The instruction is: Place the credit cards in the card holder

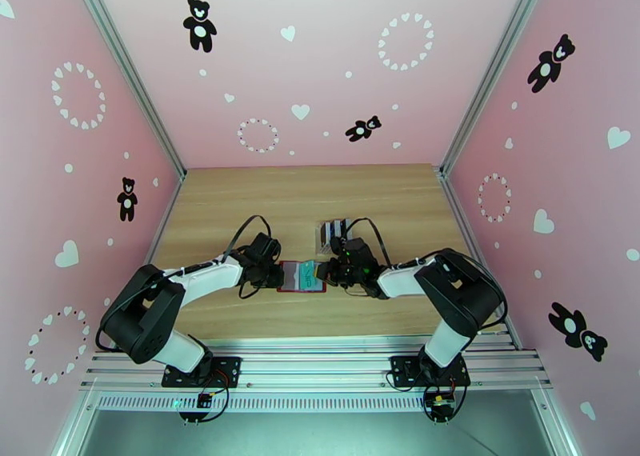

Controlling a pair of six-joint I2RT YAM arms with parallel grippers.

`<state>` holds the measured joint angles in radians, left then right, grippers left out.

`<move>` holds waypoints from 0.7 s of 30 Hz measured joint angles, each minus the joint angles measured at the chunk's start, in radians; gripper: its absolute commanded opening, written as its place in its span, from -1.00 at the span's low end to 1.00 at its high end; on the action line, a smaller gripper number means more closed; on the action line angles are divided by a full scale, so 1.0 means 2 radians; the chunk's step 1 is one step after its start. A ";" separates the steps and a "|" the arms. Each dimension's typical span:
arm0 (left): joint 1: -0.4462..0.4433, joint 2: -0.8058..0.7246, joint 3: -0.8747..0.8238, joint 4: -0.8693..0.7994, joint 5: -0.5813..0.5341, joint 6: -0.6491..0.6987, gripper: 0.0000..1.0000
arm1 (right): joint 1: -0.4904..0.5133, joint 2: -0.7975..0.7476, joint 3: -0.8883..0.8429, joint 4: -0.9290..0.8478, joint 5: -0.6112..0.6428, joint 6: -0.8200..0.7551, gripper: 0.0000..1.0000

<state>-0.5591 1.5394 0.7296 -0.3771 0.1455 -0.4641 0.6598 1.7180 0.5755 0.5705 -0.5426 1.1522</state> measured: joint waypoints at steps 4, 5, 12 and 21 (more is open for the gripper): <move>0.000 0.000 -0.001 0.002 0.000 0.000 -0.60 | 0.000 0.002 0.000 0.002 0.000 0.000 -1.00; 0.000 0.000 -0.001 0.002 0.000 0.000 -0.60 | 0.000 0.003 0.000 0.002 0.000 0.001 -1.00; -0.004 0.000 -0.001 0.002 -0.001 -0.002 -0.60 | 0.000 0.008 0.000 0.010 -0.002 0.004 -1.00; -0.010 0.000 -0.003 0.011 -0.002 -0.006 -0.60 | 0.000 0.014 0.000 0.020 -0.002 0.004 -1.00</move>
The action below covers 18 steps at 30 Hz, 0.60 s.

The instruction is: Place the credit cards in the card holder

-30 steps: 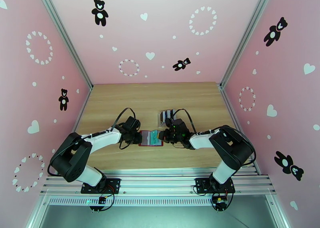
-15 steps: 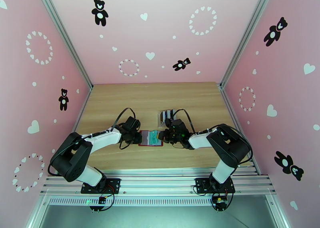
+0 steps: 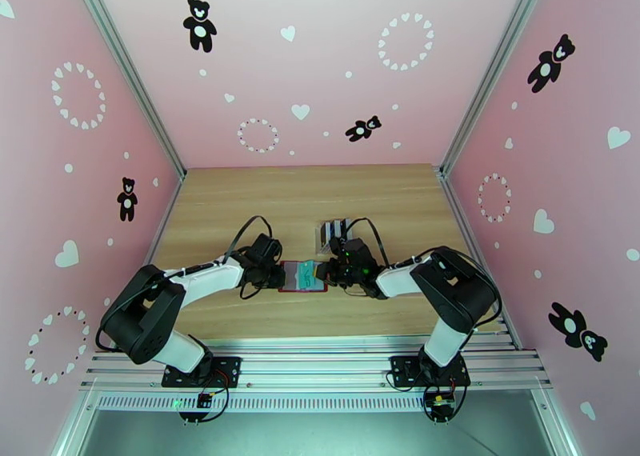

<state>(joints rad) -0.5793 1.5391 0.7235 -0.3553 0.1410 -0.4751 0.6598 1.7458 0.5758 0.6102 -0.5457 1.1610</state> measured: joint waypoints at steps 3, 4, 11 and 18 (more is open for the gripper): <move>-0.002 0.000 0.000 0.000 0.000 0.000 -0.60 | 0.000 0.001 0.000 0.002 0.000 0.000 -1.00; -0.002 0.000 0.000 0.001 -0.001 0.000 -0.60 | 0.000 0.001 0.000 0.003 0.000 0.001 -1.00; -0.004 -0.003 -0.005 0.007 -0.002 -0.008 -0.59 | 0.000 0.001 0.000 0.004 0.000 0.003 -1.00; -0.007 -0.005 -0.010 0.015 -0.004 -0.013 -0.58 | 0.004 0.002 -0.002 0.007 0.001 0.003 -1.00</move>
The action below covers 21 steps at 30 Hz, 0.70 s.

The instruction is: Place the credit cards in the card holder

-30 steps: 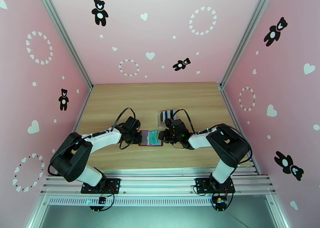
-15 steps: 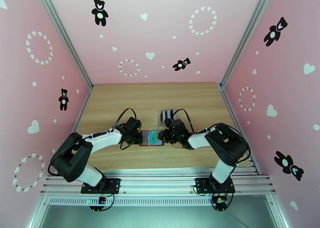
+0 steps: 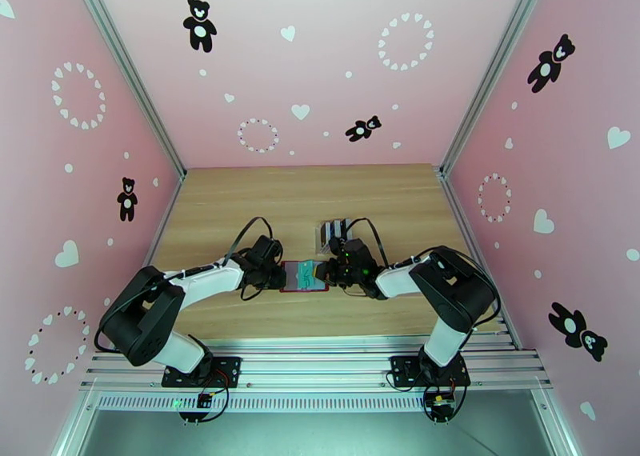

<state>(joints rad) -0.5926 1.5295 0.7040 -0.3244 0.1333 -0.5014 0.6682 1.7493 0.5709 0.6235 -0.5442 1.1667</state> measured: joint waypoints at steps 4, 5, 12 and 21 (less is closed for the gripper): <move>0.000 0.000 0.000 0.000 0.000 0.000 -0.58 | 0.002 0.000 -0.003 0.004 0.001 -0.001 -1.00; 0.000 0.000 0.000 0.000 0.000 0.000 -0.58 | 0.003 0.000 -0.004 0.004 0.001 0.000 -1.00; -0.003 0.000 0.000 0.001 -0.002 0.000 -0.58 | 0.003 0.000 -0.010 -0.001 0.002 0.002 -1.00; -0.012 0.000 0.000 0.003 -0.007 -0.008 -0.58 | 0.003 0.001 -0.010 -0.006 0.004 0.002 -1.00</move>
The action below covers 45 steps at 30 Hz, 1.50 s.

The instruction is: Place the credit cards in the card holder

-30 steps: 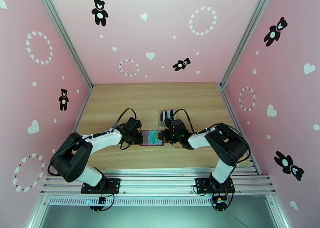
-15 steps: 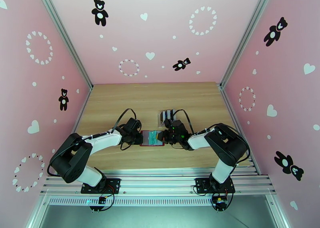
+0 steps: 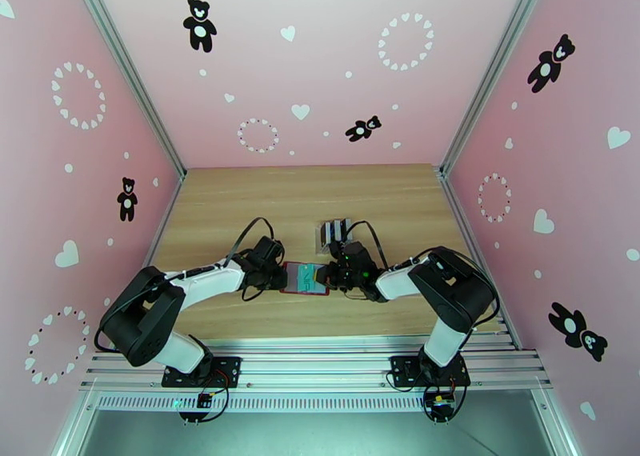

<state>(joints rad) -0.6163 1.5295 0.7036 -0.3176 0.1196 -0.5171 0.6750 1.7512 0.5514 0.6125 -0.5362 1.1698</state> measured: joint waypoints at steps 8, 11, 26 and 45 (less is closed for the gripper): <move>-0.007 0.000 -0.002 0.006 0.000 -0.009 -0.58 | 0.000 0.000 0.001 -0.014 0.005 0.001 -1.00; -0.008 0.000 -0.002 0.007 0.000 -0.010 -0.58 | 0.000 0.000 0.006 -0.021 0.005 0.000 -1.00; -0.008 -0.007 -0.013 0.021 0.003 -0.024 -0.58 | 0.003 -0.008 0.040 -0.087 0.005 -0.020 -0.41; -0.053 -0.011 -0.018 0.025 0.009 -0.055 -0.57 | 0.030 -0.013 0.135 -0.282 0.051 -0.090 -0.25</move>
<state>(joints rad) -0.7219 1.5074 0.6670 -0.2676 0.1383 -0.6266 0.7345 1.7260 0.8223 0.0490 -0.4343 0.9901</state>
